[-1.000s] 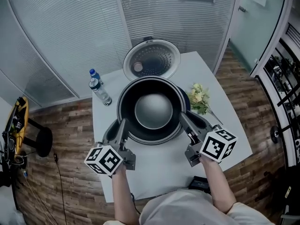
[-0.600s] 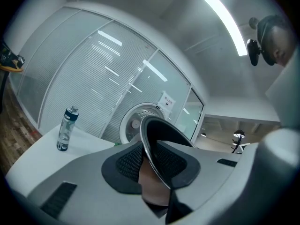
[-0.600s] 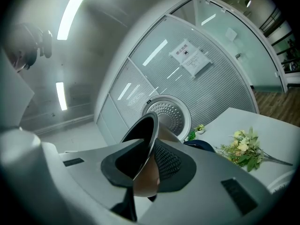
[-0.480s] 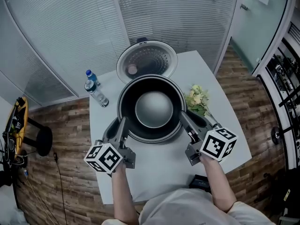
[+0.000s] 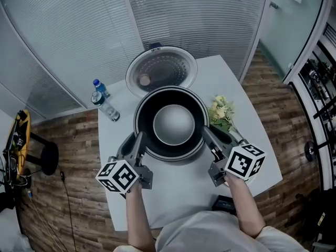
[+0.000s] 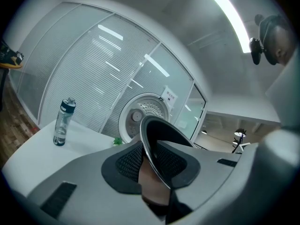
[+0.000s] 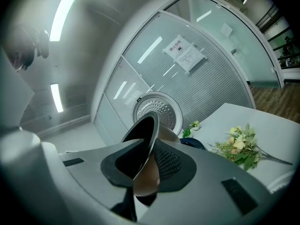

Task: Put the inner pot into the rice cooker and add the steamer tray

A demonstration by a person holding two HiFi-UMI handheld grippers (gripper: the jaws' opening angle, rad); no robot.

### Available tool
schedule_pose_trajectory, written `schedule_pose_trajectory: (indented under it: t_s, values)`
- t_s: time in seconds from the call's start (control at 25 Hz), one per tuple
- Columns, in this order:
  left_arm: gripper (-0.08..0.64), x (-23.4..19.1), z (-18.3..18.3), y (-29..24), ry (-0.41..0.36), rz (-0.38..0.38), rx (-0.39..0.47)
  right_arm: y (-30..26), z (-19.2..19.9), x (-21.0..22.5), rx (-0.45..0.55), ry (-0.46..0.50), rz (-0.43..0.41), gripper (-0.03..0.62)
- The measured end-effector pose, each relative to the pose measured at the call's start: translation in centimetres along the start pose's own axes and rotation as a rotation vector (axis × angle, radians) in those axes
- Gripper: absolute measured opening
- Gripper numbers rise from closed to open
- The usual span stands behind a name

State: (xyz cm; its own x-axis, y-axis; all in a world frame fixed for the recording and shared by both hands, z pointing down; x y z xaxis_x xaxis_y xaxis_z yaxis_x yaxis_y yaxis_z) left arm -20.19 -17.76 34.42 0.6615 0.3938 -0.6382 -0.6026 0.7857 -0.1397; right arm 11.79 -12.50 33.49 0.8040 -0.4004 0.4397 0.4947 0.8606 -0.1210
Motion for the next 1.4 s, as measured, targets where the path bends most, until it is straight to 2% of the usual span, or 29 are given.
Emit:
schedule_pose_trajectory:
  t_s: [0.48,1.4]
  values:
    - [0.089,-1.2,1.0,-2.4,0.019,-0.029,-0.048,-1.2,1.2,2.6,-0.040,-0.066,0.021,0.077]
    - [0.092,-4.0,2.6,-5.7,0.043,-0.084,-0.137,-3.5,3.5,5.8,-0.131,-0.127,0.063,0.081]
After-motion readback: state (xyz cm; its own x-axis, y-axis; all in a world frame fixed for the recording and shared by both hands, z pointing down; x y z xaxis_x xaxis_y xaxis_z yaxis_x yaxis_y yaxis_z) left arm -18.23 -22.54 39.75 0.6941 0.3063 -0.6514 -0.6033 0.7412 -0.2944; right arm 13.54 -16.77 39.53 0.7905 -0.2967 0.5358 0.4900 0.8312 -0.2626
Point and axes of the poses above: the fingertips, and each gripper's own axes: y backward along the fingers, x to its right, z out of its underside, the point moved 10 cm from there along y, backward along the fingers, and after that the axes turned 11 degrees about y, right-handed, at the moved point
